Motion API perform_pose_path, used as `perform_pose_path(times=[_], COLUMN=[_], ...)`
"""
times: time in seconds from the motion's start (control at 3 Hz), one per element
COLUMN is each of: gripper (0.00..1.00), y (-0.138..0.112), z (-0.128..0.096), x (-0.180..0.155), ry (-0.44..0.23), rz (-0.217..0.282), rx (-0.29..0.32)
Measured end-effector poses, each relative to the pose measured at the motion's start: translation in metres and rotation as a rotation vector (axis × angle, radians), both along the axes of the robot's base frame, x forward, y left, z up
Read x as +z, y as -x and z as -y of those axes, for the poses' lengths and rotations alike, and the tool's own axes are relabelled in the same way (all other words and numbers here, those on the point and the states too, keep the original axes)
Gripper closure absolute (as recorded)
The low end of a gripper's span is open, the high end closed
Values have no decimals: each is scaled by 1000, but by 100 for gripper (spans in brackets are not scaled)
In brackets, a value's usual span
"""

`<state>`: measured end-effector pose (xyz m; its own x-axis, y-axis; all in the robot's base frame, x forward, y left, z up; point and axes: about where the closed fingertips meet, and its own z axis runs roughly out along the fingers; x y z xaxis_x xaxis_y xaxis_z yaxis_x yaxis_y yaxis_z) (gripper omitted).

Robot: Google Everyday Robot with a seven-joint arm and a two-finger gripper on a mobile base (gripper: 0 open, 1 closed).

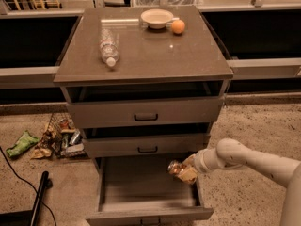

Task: Place orange can into bottom drawer

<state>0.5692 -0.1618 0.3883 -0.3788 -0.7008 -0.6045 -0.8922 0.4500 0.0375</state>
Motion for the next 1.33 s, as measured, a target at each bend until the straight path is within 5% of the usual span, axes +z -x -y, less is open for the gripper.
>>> perform_pose_path(times=[0.67,1.33], gripper=[100,100], y=[-3,-12], z=[1,-10], x=[-71,-125], ry=[-75,-130], rz=[-16,-89], rx=[-20,-13])
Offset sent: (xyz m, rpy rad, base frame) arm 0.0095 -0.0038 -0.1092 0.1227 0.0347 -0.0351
